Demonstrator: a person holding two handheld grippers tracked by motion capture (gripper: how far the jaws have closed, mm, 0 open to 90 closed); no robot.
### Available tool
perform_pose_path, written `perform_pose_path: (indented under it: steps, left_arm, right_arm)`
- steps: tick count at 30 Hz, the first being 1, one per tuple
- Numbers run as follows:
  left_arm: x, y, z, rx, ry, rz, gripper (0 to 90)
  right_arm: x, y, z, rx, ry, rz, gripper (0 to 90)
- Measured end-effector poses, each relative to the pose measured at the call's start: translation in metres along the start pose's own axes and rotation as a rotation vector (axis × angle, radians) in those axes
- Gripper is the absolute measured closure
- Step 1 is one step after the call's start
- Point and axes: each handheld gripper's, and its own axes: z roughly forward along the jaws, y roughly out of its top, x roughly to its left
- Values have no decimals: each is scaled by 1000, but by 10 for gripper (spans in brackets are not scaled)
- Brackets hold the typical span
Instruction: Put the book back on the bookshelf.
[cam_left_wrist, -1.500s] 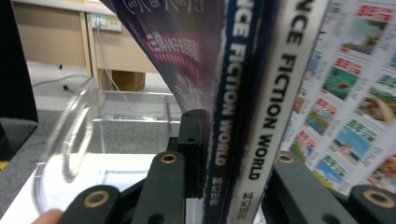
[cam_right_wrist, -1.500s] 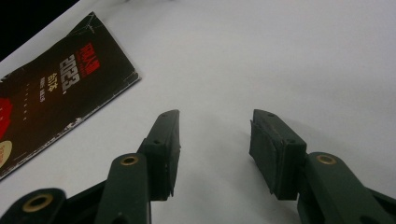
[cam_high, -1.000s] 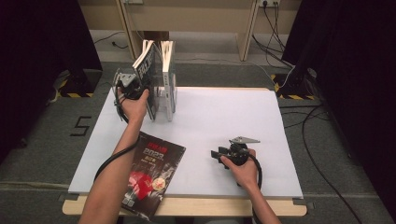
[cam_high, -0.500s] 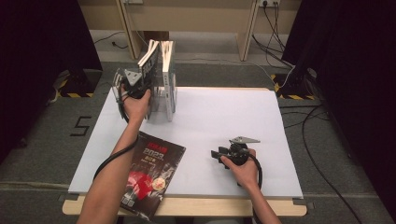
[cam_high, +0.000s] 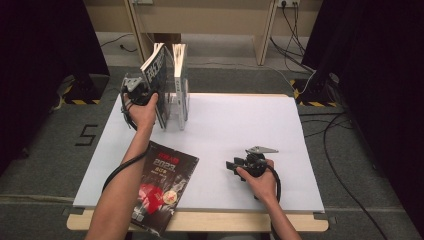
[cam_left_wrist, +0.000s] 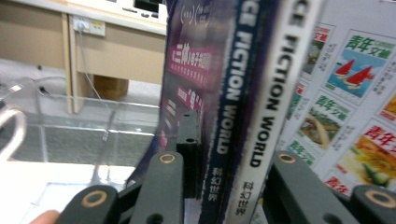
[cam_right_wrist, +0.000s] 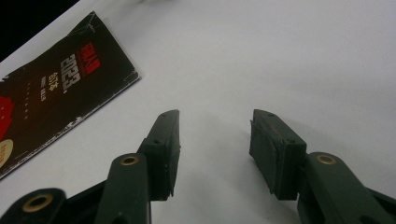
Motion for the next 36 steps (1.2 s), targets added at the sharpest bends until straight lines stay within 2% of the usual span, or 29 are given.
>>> perform_pose_path:
  steps: [2, 4, 5, 7, 12, 15, 17, 19, 21, 22, 24, 25, 28, 32, 36]
  left_arm:
    - [-2, -4, -1, -4, -3, 69, 751]
    - [-4, -3, -3, 11, -7, 107, 748]
    - [-5, -3, -3, 16, -12, 116, 742]
    - [-5, -2, -3, 26, -32, 102, 702]
    - [-10, -2, -6, 25, -37, 153, 665]
    - [-9, 1, -4, 16, -44, 109, 631]
    - [-10, 7, -3, -1, -38, 111, 602]
    - [-12, 14, -3, -16, -46, 112, 615]
    - [-15, 20, -2, -18, -33, 137, 626]
    - [-16, 21, -1, -7, -27, 136, 634]
    - [-16, 21, 1, 32, -11, 102, 647]
    - [-15, 20, 3, 42, 0, 98, 657]
    - [-16, 19, 5, 66, 22, 97, 678]
    - [-18, 23, 6, 94, 37, 122, 707]
    - [-17, 29, 7, 145, 54, 120, 749]
  right_arm:
    - [0, 0, 0, 4, -1, -1, 529]
    - [1, 0, 0, 6, 0, 0, 529]
    - [1, 0, 0, 6, 0, -1, 529]
    - [1, 0, -1, 2, -3, -3, 529]
    - [0, 0, -1, 0, -3, -4, 529]
    - [1, 0, -1, -1, -3, -6, 529]
    - [1, 0, -1, 0, -3, -2, 529]
    - [0, 0, -1, 0, -5, -5, 529]
    - [0, 0, -1, -3, -4, -3, 529]
    - [-1, 0, -1, -3, -4, -4, 528]
    - [0, 0, -1, 0, -5, -6, 528]
    - [0, 0, -2, 3, -6, -7, 528]
    - [0, 0, -2, 2, -7, -8, 528]
    - [-1, 0, -2, 6, -6, 2, 528]
    - [0, 0, -1, 10, -9, -6, 528]
